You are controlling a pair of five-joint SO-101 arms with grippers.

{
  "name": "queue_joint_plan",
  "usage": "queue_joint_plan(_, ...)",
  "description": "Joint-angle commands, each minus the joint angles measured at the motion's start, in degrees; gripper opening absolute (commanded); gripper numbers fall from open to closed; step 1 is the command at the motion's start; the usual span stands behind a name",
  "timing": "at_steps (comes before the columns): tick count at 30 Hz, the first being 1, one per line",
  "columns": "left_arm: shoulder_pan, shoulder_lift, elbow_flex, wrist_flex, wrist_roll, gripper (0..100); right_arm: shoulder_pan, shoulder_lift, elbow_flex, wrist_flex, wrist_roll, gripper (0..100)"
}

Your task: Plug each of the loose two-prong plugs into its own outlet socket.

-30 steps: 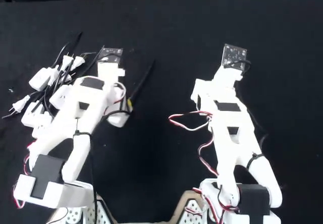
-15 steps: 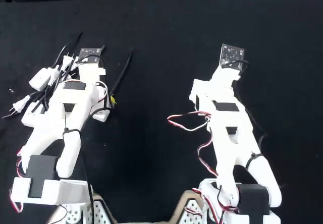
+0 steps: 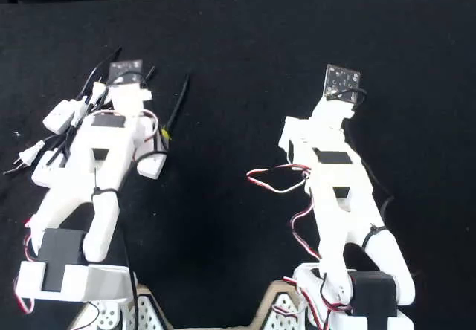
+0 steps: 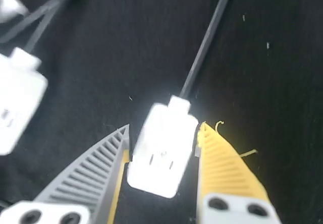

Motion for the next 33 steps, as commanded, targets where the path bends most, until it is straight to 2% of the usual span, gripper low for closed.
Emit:
queue_joint_plan(1,-4.44,-2.11,-4.62,-0.44,0.18,22,-1.23,0.22,-3.21,-0.09,-0.53,21.2)
queue_joint_plan(7,-9.98,-2.20,-2.95,-0.18,-1.14,22,-1.32,0.22,-3.30,-0.09,-0.53,21.2)
queue_joint_plan(12,-7.16,-2.29,1.89,-0.18,-10.90,22,-1.32,0.22,-3.30,-0.09,-0.53,21.2)
queue_joint_plan(18,-8.40,-2.37,0.31,0.44,-12.13,22,-1.32,0.22,-3.21,-0.09,-0.53,21.2)
queue_joint_plan(21,-7.78,-3.60,-4.53,10.37,-12.31,22,-1.32,0.22,-3.21,-0.09,-0.53,21.2)
queue_joint_plan(24,-3.21,-5.71,-8.31,22.07,-12.31,22,-1.32,0.22,-3.30,-0.09,-0.53,21.2)
queue_joint_plan(26,0.13,-6.68,-8.75,25.23,-12.40,22,-1.85,0.22,-3.30,-0.09,-0.53,21.2)
queue_joint_plan(28,1.80,-7.21,-7.08,23.56,-12.40,22,-2.81,0.22,-3.03,0.00,-0.53,21.2)
queue_joint_plan(33,-2.33,-7.91,-5.32,16.18,-12.40,22,-2.81,0.22,-2.86,0.00,-0.53,21.2)
